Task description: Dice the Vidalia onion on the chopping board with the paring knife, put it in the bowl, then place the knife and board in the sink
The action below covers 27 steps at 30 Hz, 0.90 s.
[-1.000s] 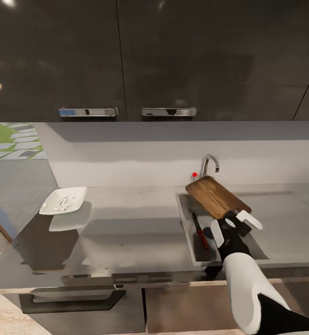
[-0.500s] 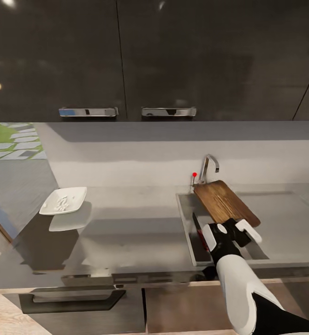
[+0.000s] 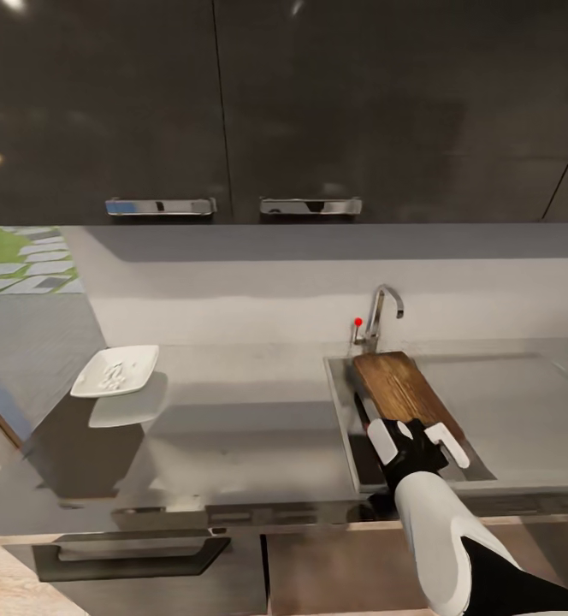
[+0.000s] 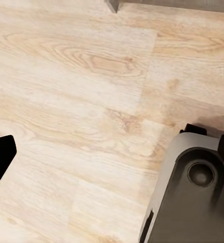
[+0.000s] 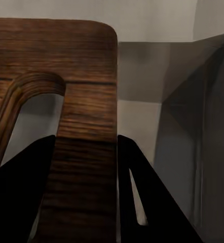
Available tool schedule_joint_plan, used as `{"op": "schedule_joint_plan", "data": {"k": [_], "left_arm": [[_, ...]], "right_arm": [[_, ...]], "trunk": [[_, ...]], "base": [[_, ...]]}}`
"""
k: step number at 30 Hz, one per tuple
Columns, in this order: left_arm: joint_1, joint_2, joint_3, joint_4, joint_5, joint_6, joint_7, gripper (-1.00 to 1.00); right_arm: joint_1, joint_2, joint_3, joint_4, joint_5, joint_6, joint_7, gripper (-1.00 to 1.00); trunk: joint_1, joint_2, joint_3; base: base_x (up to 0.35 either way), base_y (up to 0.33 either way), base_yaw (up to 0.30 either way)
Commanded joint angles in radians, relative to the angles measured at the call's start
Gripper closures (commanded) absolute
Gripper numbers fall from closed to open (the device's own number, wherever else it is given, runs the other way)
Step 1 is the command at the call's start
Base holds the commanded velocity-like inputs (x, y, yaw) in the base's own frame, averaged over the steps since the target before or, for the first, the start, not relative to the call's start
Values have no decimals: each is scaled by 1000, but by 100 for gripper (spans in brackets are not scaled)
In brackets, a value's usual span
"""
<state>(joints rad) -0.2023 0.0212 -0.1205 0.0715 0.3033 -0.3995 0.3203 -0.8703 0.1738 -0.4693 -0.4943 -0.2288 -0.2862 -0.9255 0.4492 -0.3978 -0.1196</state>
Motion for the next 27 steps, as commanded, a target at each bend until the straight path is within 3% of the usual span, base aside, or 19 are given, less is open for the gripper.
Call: {"op": "schedule_joint_plan", "data": {"k": [1,11,16,27], "left_arm": [[-2,2,-9,4,6,-5,1,-100],[-2,11,-8,4,7,-6,5,-100],[-2,10,-8,4,7,-7,6,-100],[-2,9,-8,3,8,-6,9,-100]], "right_arm": [[-1,1,-3,-2,-9,-6,-1,100],[-1,1,0,10,-11,-42,-2,100],[-1,1,-1,84,-10,-54,4,100],[-1,1,-2,130,-1,-76,6,100]], "trunk": [[1,-2,-2],[1,-2,-2],[1,-2,-2],[1,-2,-2]], "base": [[135,0,0],[85,0,0],[3,0,0],[5,0,0]]}}
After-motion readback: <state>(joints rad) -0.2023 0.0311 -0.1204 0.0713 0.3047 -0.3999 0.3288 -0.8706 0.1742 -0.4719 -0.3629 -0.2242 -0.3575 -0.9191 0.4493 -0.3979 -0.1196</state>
